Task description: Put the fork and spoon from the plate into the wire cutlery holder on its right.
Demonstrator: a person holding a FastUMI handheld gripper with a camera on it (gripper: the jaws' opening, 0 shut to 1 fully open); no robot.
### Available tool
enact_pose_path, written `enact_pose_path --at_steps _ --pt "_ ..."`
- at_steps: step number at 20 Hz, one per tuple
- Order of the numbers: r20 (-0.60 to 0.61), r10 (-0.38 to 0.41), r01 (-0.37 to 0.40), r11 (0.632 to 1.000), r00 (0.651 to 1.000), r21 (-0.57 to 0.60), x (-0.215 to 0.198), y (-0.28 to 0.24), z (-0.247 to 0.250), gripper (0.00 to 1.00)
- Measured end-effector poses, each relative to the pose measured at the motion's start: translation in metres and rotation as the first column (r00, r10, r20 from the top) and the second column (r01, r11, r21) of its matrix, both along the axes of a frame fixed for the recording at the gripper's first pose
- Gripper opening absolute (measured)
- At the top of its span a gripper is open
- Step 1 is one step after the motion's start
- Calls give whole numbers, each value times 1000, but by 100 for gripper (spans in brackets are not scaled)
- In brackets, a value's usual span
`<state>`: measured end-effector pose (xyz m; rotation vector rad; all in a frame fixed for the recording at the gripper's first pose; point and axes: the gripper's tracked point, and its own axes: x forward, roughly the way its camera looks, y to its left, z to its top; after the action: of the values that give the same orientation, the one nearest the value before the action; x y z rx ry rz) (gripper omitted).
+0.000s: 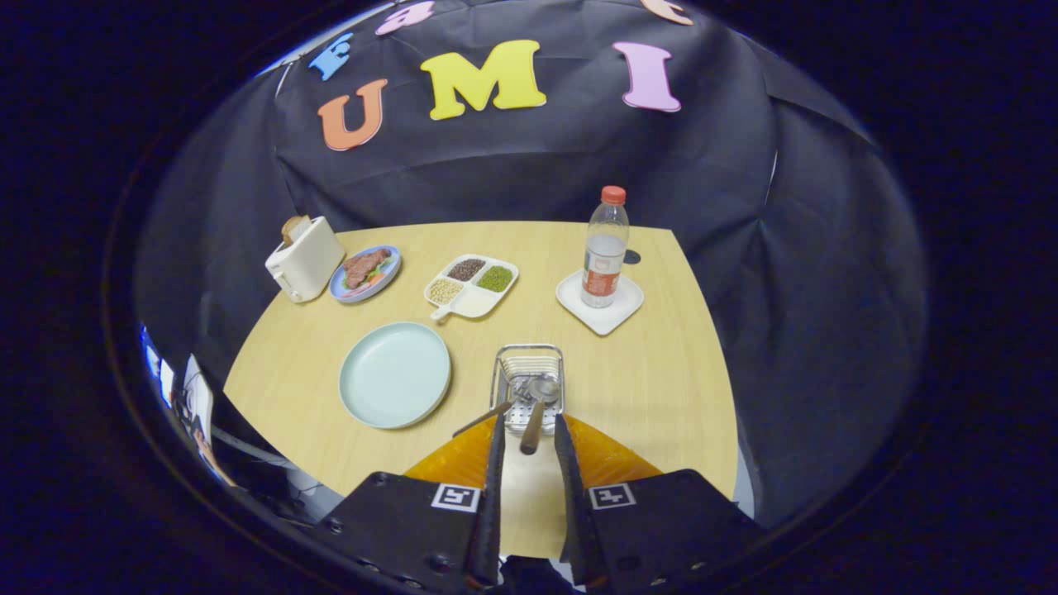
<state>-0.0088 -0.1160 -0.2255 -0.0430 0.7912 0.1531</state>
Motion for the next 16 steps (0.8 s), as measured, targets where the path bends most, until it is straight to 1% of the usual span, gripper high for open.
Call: enact_pose_path --at_steps 1,2,4,6,7,9,12,14,16 --pt "16 0 0 1000 1000 -2 -1 3 6 35" --pt "30 -11 11 1000 1000 -7 -1 6 12 41" --pt "70 -25 24 999 997 22 -2 18 30 46" --pt "140 -39 36 999 989 25 -2 29 54 51" --pt "180 -47 44 999 983 19 -4 34 68 52" --pt "274 -54 50 998 960 22 -8 54 101 53" --pt "399 -79 73 997 914 29 -20 82 146 54" --pt "454 -85 77 996 887 36 -26 108 172 58" --pt "487 -88 69 996 869 57 -34 136 189 58"
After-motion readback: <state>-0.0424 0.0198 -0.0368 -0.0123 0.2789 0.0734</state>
